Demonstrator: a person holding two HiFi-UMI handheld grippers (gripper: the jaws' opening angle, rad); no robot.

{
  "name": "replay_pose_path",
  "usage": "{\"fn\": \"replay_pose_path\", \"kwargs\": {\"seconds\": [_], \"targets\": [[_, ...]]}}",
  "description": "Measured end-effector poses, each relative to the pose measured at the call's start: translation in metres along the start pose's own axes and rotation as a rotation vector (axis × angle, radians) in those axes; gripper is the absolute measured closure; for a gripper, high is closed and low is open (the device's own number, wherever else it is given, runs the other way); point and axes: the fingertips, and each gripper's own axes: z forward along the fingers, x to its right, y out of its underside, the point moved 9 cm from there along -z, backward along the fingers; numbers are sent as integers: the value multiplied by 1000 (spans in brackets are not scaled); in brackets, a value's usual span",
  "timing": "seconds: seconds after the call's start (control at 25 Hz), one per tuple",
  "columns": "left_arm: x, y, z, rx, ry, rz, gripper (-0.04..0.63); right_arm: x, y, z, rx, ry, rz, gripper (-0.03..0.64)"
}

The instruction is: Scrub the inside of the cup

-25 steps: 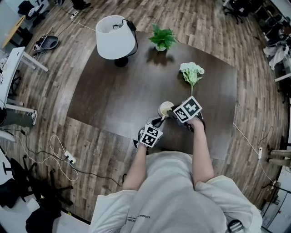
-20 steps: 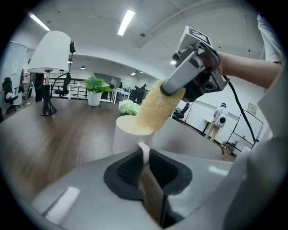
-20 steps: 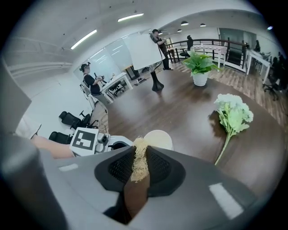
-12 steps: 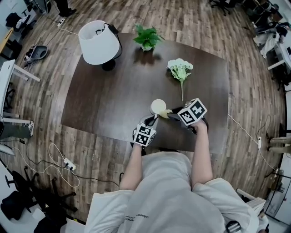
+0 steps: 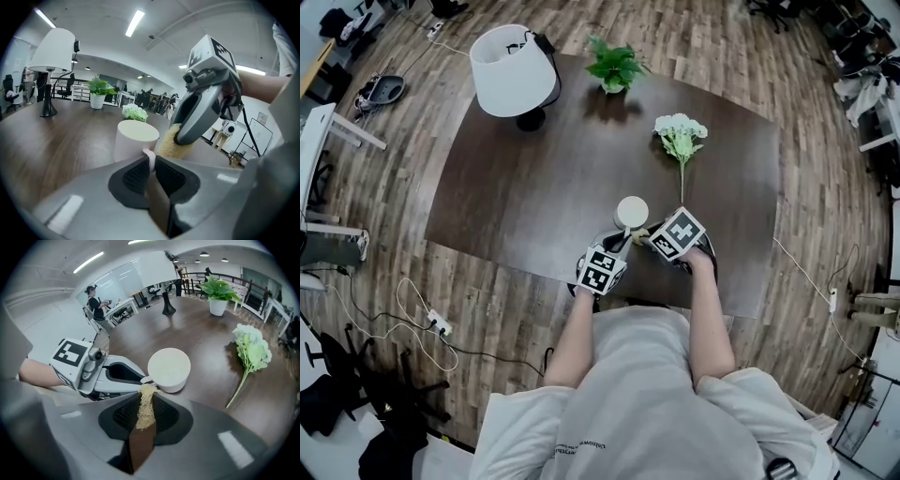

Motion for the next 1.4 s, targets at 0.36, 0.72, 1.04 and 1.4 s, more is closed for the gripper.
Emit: {"fn": "replay_pose_path", "kwargs": {"seconds": [0.36, 0.72, 1.04, 1.4], "targets": [[-5, 1, -3, 5, -18, 28, 554, 7, -10, 9, -29, 14, 47, 525], [-4, 0, -4, -6, 17, 13, 554, 4, -13, 6, -148, 69, -31, 525], [-5, 1, -2, -9, 24, 14, 554, 2, -13, 24, -90, 48, -11, 523], [-2, 3, 0, -8, 39, 6, 554, 9, -7, 29, -87, 69, 30, 523]]}}
